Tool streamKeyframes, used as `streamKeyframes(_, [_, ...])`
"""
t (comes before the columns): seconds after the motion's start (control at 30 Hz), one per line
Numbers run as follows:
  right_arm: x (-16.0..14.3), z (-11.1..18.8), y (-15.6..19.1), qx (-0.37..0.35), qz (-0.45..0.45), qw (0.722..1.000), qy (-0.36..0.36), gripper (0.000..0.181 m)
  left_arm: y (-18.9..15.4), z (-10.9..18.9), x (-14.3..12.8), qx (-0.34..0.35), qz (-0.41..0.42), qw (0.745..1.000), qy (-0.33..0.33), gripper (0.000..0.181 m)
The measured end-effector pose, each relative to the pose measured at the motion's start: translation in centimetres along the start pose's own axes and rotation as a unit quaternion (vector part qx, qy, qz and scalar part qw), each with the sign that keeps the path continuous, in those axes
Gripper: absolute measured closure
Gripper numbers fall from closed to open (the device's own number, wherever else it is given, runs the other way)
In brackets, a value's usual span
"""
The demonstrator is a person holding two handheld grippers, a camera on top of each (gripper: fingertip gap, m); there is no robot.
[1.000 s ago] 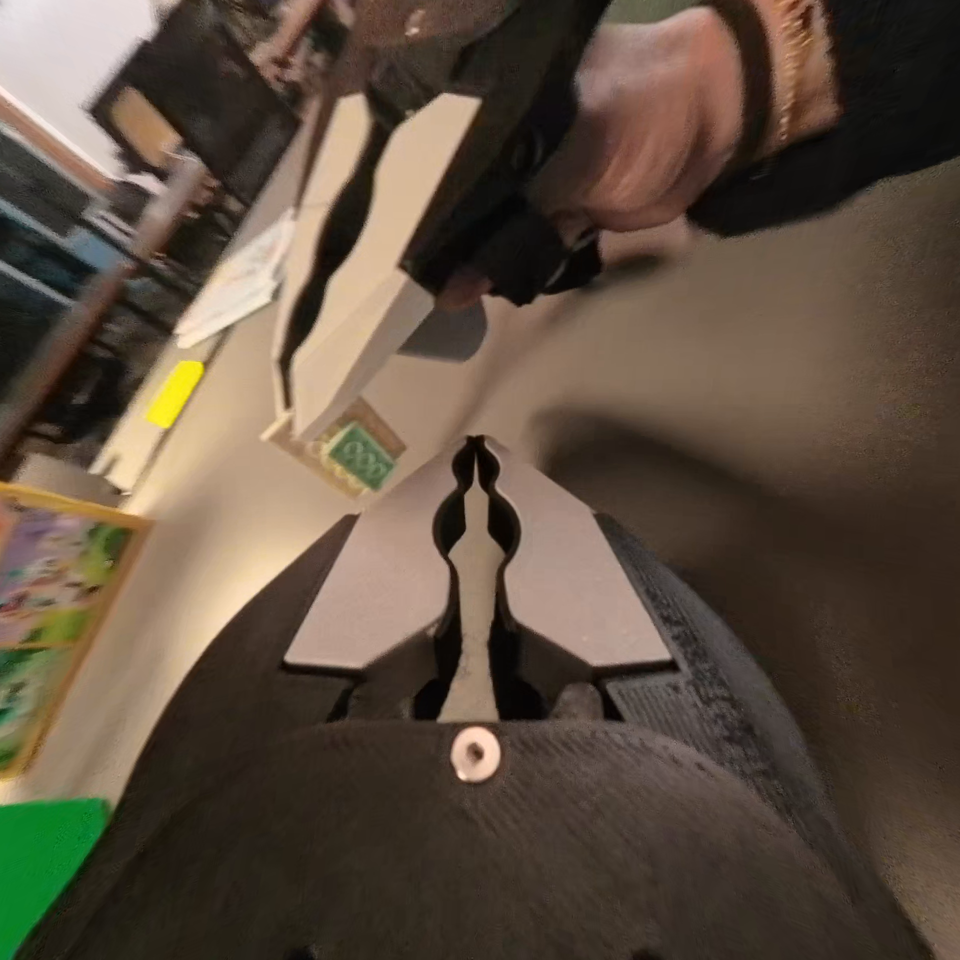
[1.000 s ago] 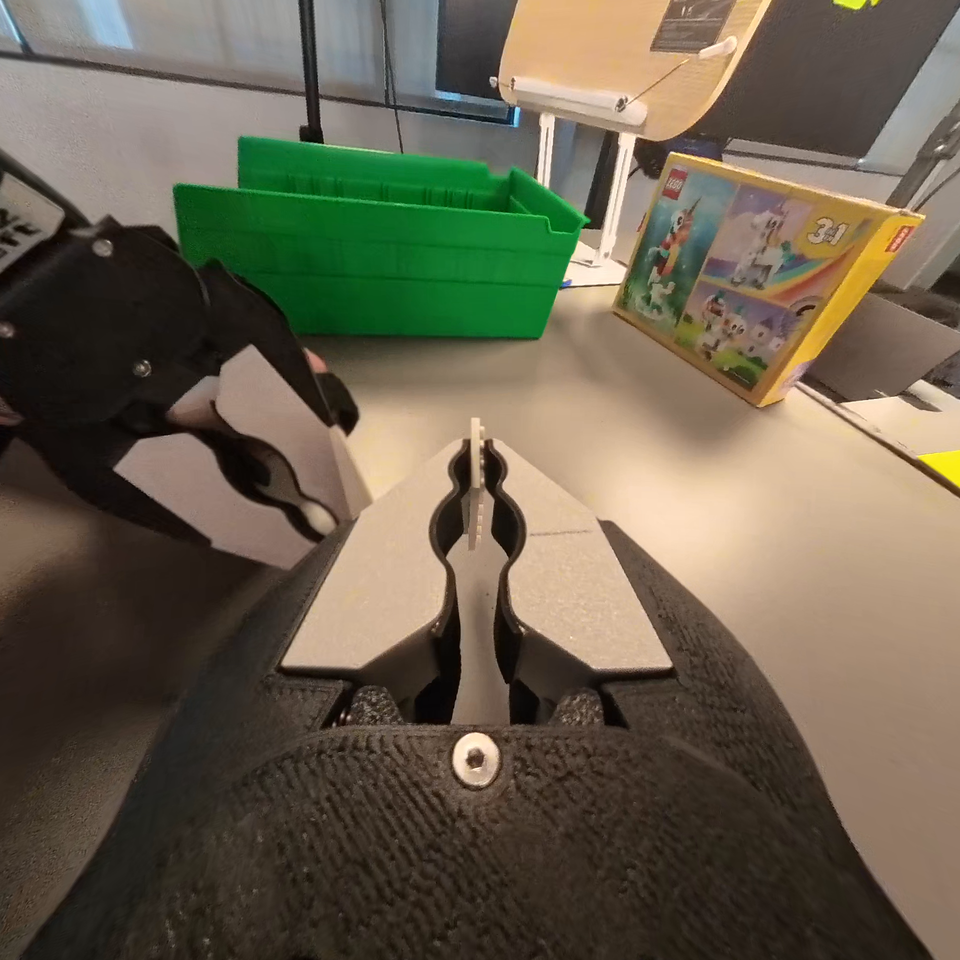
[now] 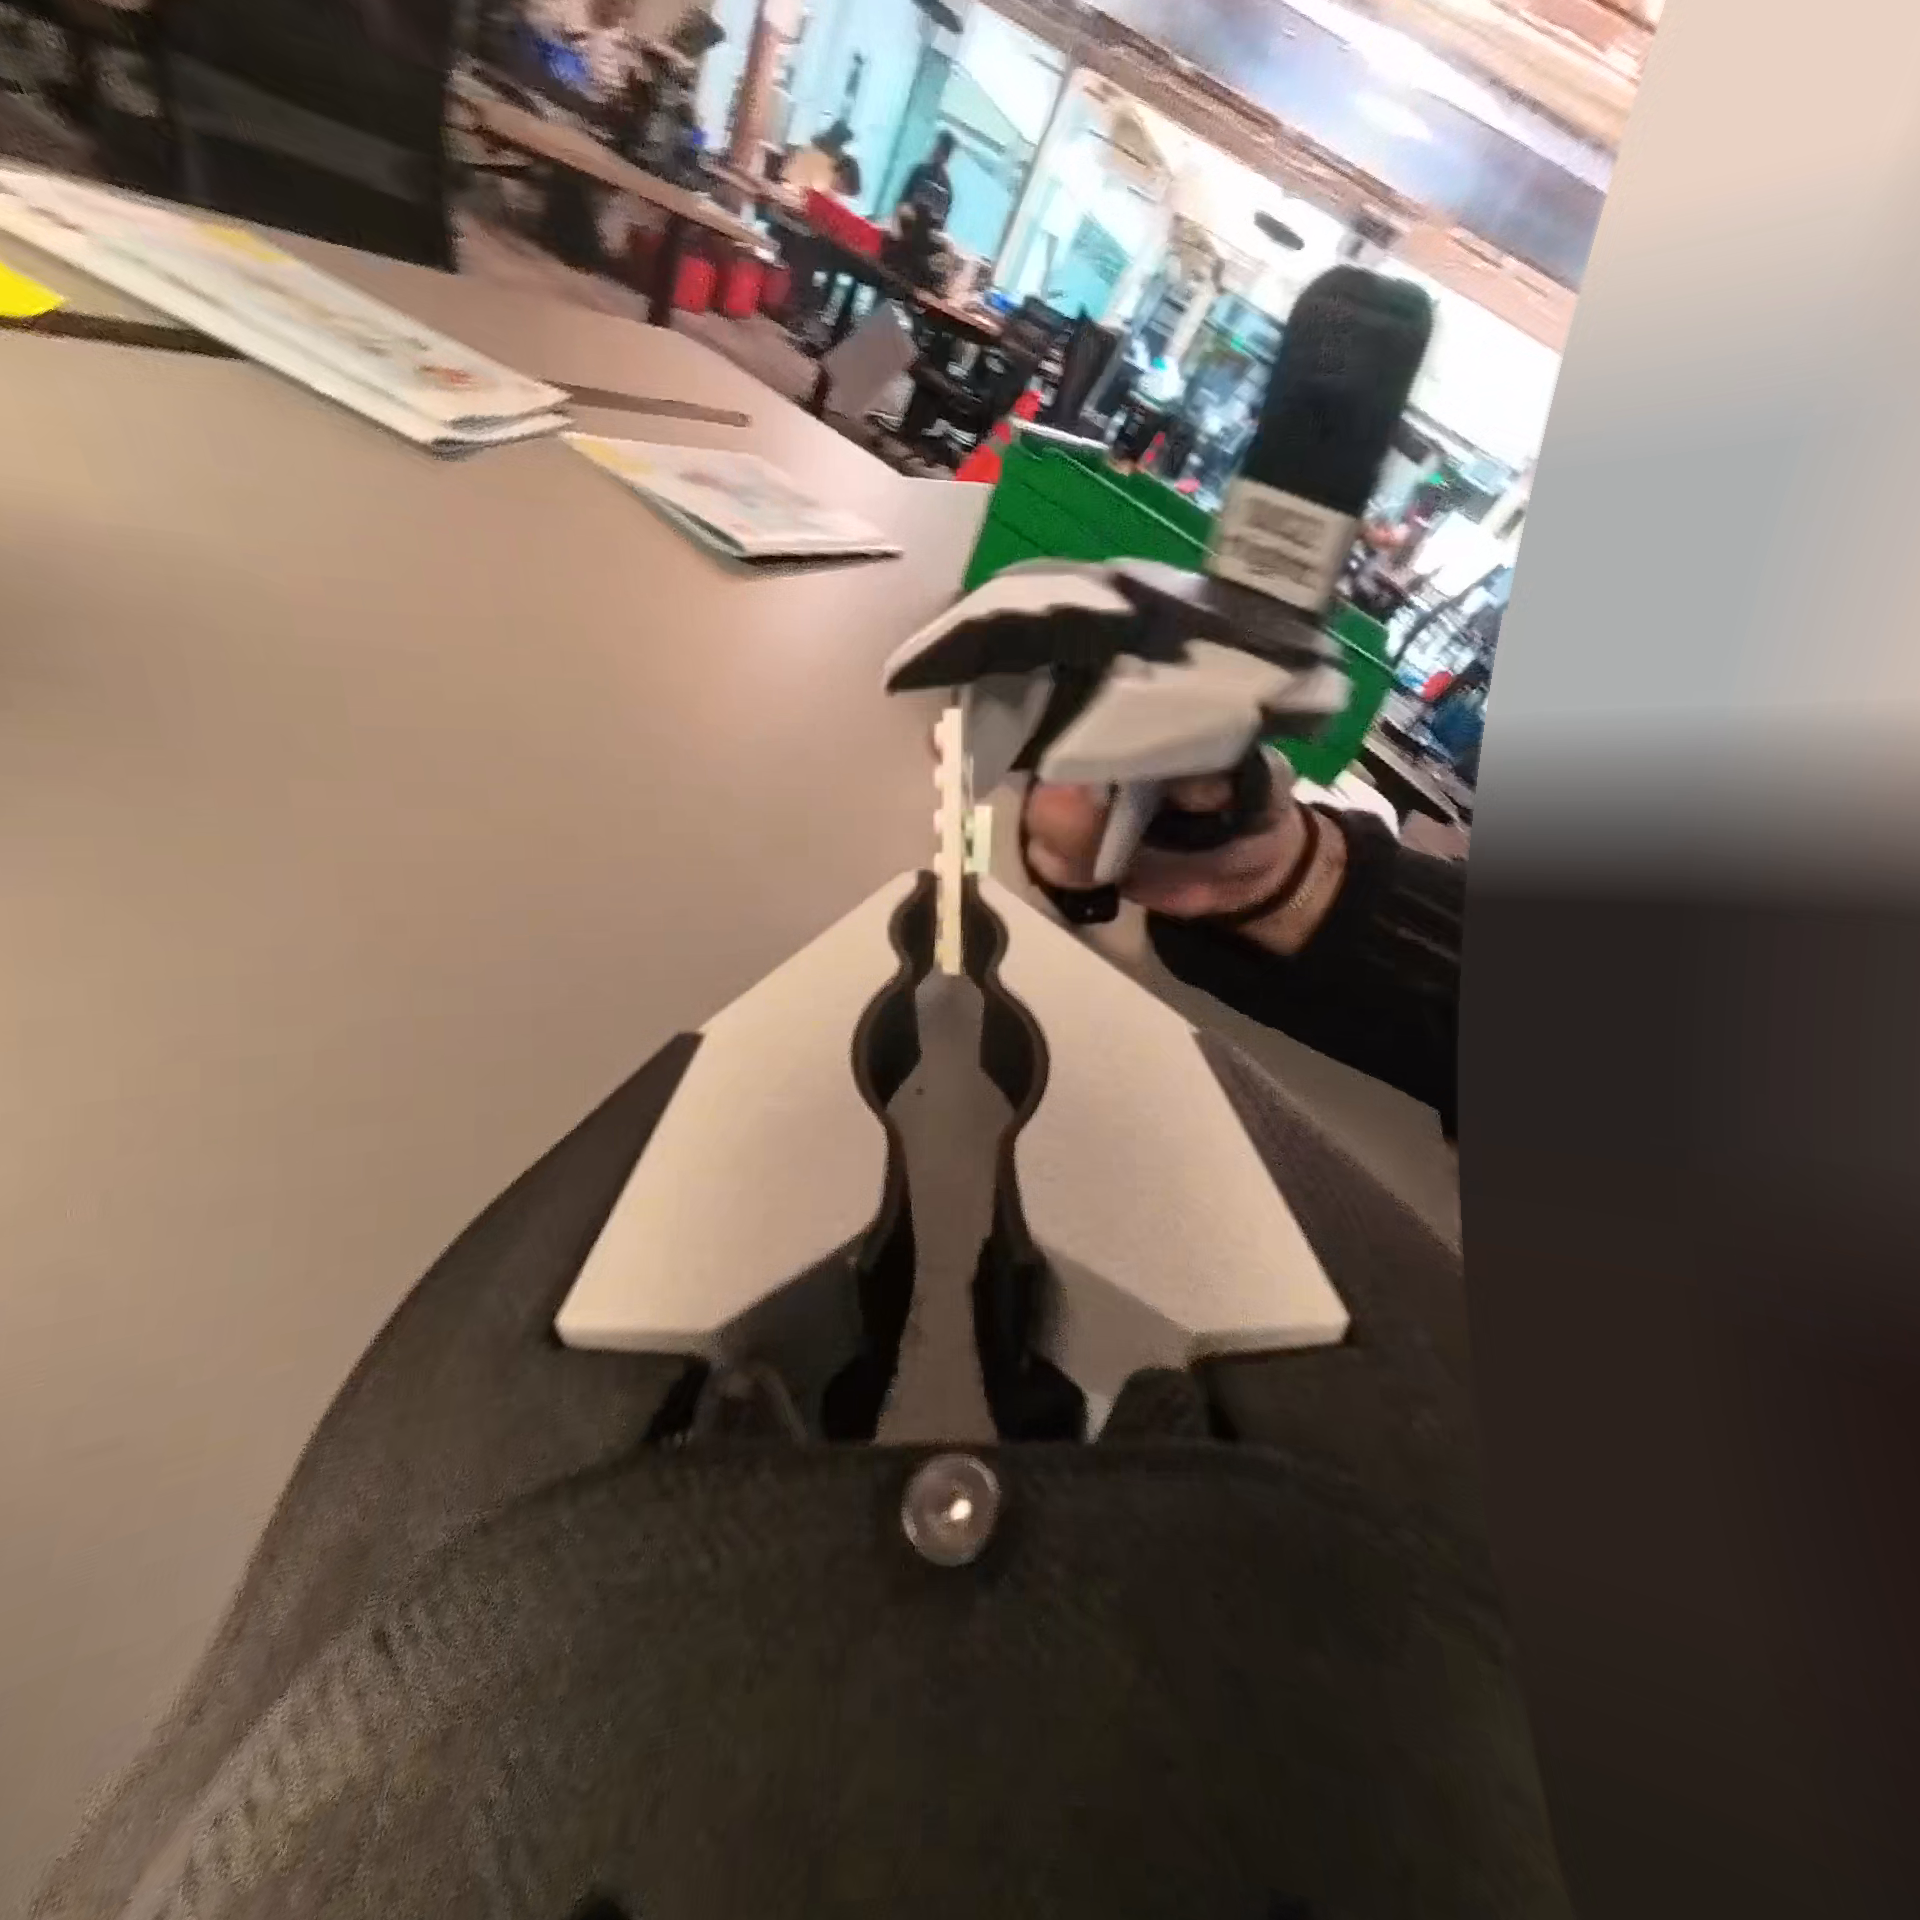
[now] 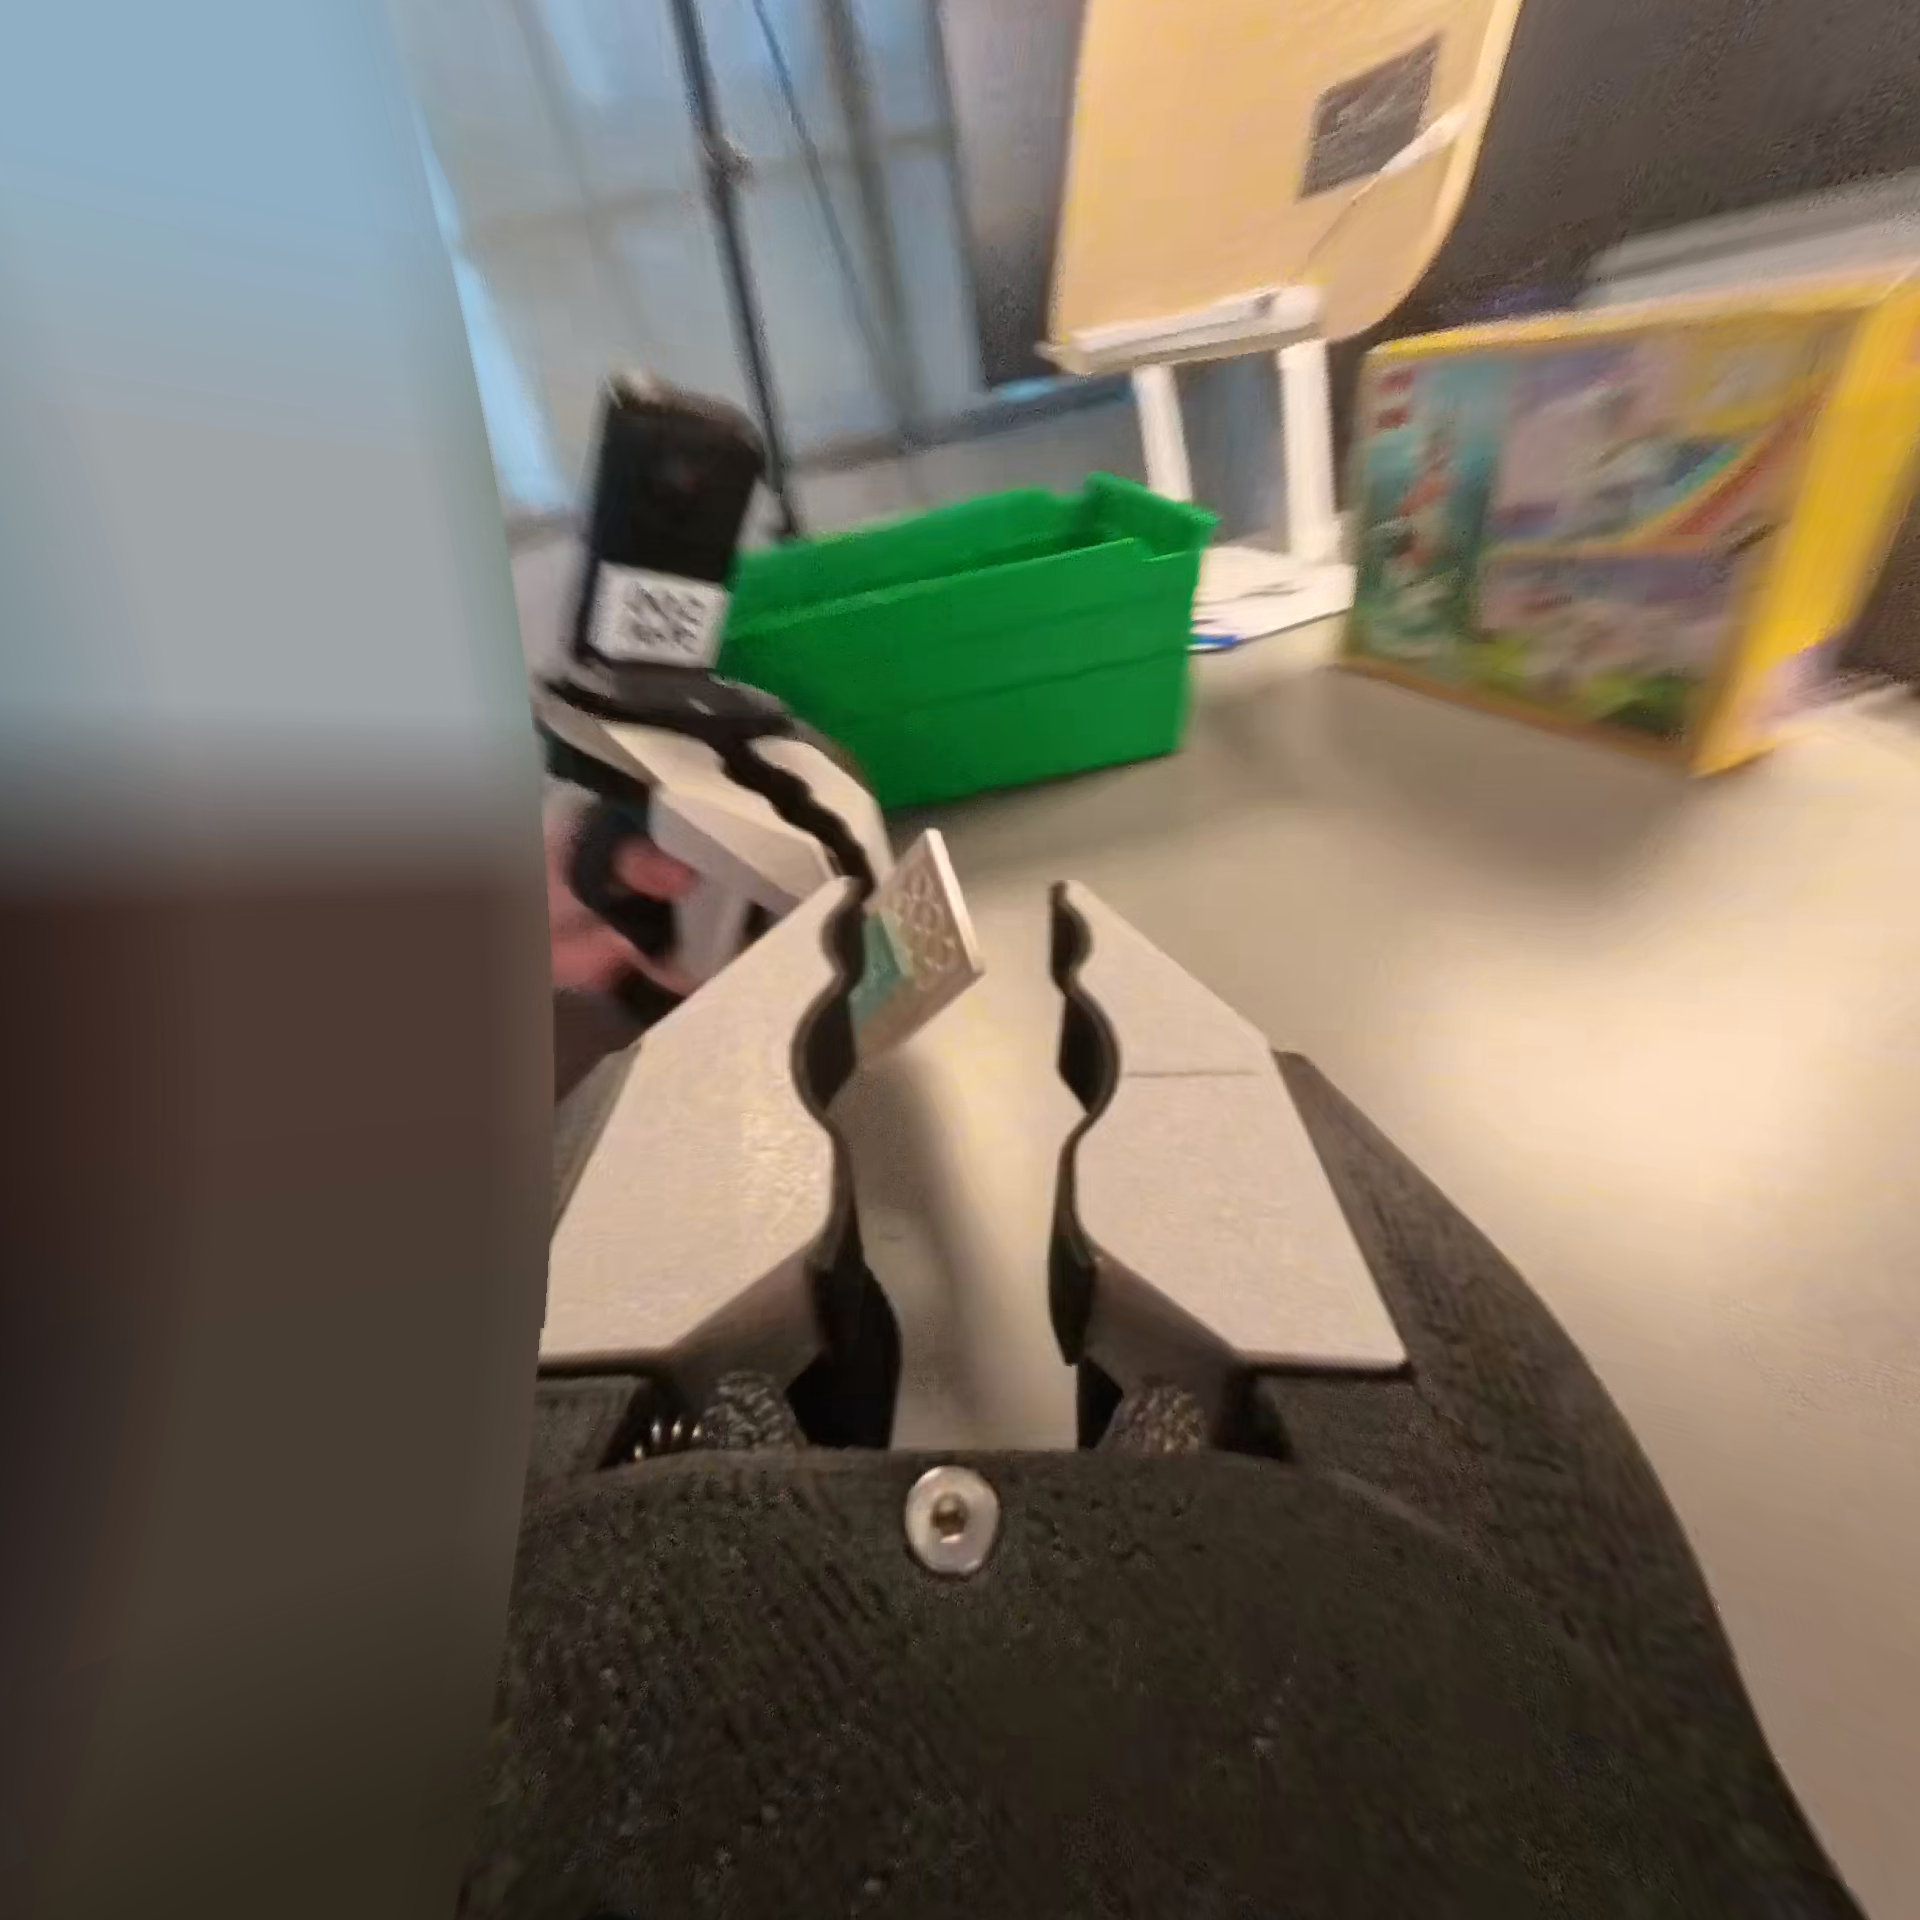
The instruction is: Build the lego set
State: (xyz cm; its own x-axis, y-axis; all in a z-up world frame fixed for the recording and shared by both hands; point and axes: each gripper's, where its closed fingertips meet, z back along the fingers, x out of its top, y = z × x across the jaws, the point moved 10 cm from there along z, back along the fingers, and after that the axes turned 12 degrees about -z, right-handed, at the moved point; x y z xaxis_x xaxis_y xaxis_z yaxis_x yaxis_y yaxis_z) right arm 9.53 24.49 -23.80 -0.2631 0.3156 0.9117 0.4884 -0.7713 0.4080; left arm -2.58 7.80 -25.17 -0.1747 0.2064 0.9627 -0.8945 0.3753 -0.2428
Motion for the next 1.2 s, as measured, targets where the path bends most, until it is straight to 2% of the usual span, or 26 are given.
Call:
streamKeyframes(0.07, [-0.1, -0.3, 1.4, -0.08, 0.155, 0.984, 0.034, 0.145, 0.7, 0.2, -0.2, 0.032, 0.032, 0.999, 0.004, 0.178])
streamKeyframes(0.13, [-1.0, -1.4, 3.2, -0.116, 0.287, 0.948, 0.076, 0.15, 1.2, 0.4, -0.4, 0.045, 0.066, 0.997, 0.005, 0.178])
streamKeyframes(0.2, [-2.1, -2.9, 4.1, -0.159, 0.354, 0.914, 0.117, 0.137, 1.6, 0.4, -0.6, 0.047, 0.088, 0.995, 0.01, 0.178])
streamKeyframes(0.27, [-2.7, -4.1, 4.2, -0.214, 0.386, 0.886, 0.143, 0.123, 1.6, 0.2, -0.6, 0.05, 0.088, 0.995, 0.021, 0.178])
streamKeyframes(0.3, [-2.9, -4.5, 4.0, -0.236, 0.387, 0.878, 0.154, 0.115, 1.5, 0.1, -0.7, 0.048, 0.084, 0.995, 0.029, 0.178])
streamKeyframes(0.33, [-3.1, -4.9, 3.7, -0.25, 0.38, 0.874, 0.169, 0.116, 1.4, -0.1, -0.7, 0.046, 0.08, 0.995, 0.034, 0.178])
streamKeyframes(0.43, [-3.2, -5.3, 3.0, -0.276, 0.356, 0.872, 0.192, 0.128, 1.3, -0.2, -0.7, 0.044, 0.074, 0.995, 0.044, 0.178])
streamKeyframes(0.57, [-2.9, -4.6, 3.0, -0.251, 0.322, 0.895, 0.181, 0.129, 0.9, -0.3, -0.6, 0.037, 0.056, 0.997, 0.041, 0.177])
streamKeyframes(0.63, [-2.9, -4.4, 3.0, -0.246, 0.329, 0.894, 0.181, 0.129, 0.8, -0.4, -0.6, 0.032, 0.051, 0.997, 0.047, 0.176])
streamKeyframes(0.73, [-3.1, -4.3, 3.0, -0.242, 0.345, 0.888, 0.182, 0.129, 1.1, -0.3, -0.9, 0.004, 0.086, 0.995, 0.058, 0.175])
streamKeyframes(0.93, [-2.8, -4.1, 3.2, -0.237, 0.37, 0.884, 0.162, 0.129, 1.3, 0.2, -1.1, -0.03, 0.128, 0.99, 0.045, 0.172])
streamKeyframes(0.97, [-2.9, -4.1, 3.2, -0.236, 0.376, 0.881, 0.162, 0.129, 1.2, 0.1, -1.1, -0.031, 0.121, 0.991, 0.046, 0.177])
streamKeyframes(1.1, [-2.8, -4.1, 3.3, -0.231, 0.384, 0.88, 0.155, 0.129, 0.5, 0.2, -0.8, -0.005, 0.057, 0.997, 0.051, 0.177])
streamKeyframes(1.2, [-2.8, -4.1, 3.3, -0.232, 0.378, 0.879, 0.175, 0.129, 0.0, 0.1, -0.7, 0.025, 0.011, 0.997, 0.074, 0.178])
